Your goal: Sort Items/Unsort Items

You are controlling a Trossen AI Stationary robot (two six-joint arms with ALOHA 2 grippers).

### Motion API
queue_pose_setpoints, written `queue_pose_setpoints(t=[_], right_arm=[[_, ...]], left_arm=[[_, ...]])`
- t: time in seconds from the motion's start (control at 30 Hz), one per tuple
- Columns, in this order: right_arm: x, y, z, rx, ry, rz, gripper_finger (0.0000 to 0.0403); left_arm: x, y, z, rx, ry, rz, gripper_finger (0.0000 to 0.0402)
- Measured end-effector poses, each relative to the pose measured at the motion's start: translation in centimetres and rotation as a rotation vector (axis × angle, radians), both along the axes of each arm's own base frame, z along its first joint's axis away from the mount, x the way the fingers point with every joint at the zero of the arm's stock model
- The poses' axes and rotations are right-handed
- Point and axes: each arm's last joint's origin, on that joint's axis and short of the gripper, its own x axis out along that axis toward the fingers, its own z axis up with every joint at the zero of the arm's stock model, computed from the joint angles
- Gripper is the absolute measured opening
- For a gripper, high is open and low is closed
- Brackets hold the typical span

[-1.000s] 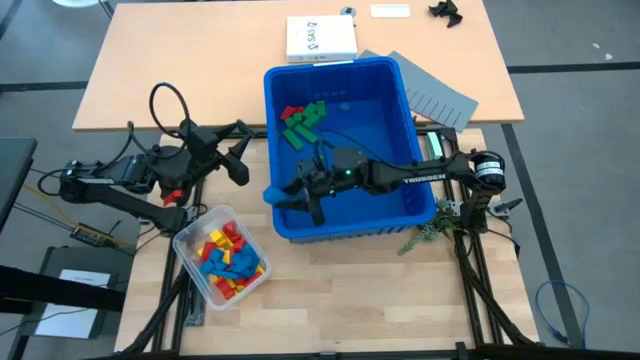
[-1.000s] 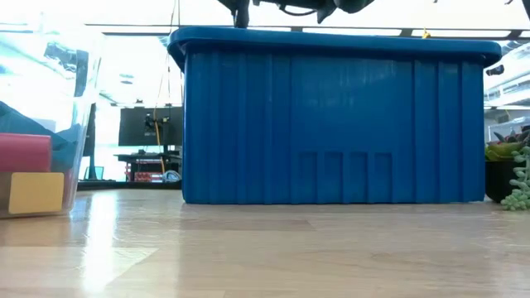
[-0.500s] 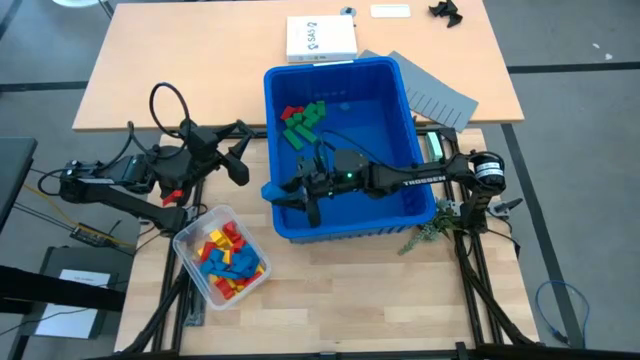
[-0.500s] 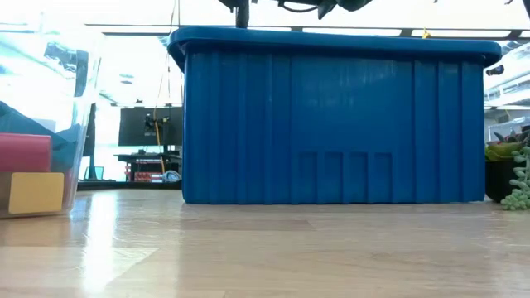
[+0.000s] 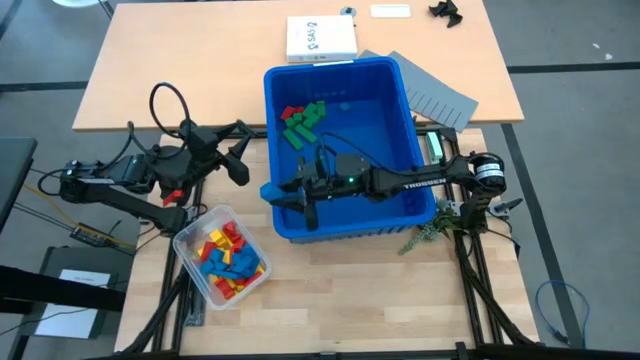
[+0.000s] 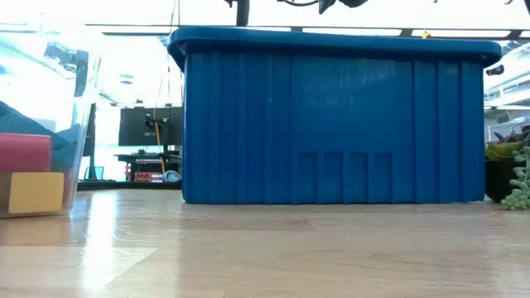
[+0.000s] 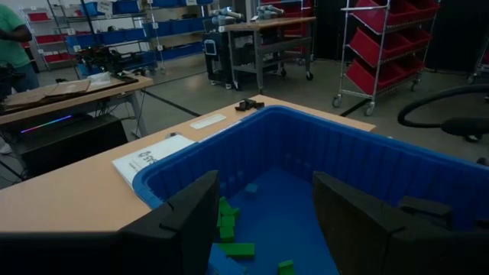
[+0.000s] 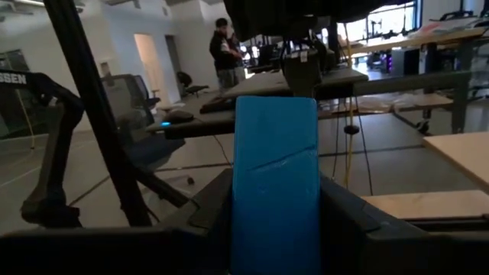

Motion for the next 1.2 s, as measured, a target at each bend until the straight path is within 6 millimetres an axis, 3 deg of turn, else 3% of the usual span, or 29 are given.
queue_pose_setpoints(t=[0.2, 0.3, 0.5, 0.77, 1.03, 1.2], right_arm=[[0.0, 0.8, 0.0, -0.012, -0.004, 0.02, 0.0135], [1.1, 1.7, -0.8, -0.023, 0.02, 0.06, 0.0135], [5.0, 3.8, -1.3, -0.039, 0.115, 0.168, 0.0135], [9.2, 4.1, -0.5, -0.093, 0.201, 0.216, 0.0135], [12.6, 4.3, -2.6, -0.109, 0.189, 0.221, 0.0157], [13.3, 4.8, -3.6, -0.113, 0.203, 0.206, 0.0191]], left_arm=[[0.0, 0.0, 0.0, 0.0, 0.001, 0.0, 0.0218], [0.0, 0.0, 0.0, 0.0, -0.001, 0.0, 0.0218], [0.0, 0.0, -0.1, 0.001, 0.005, 0.0, 0.0218], [0.0, 0.0, 0.0, 0.0, 0.0, 0.0, 0.0218], [0.0, 0.0, 0.0, 0.0, -0.002, 0.0, 0.0218], [0.0, 0.0, 0.0, 0.0, -0.002, 0.0, 0.0218]])
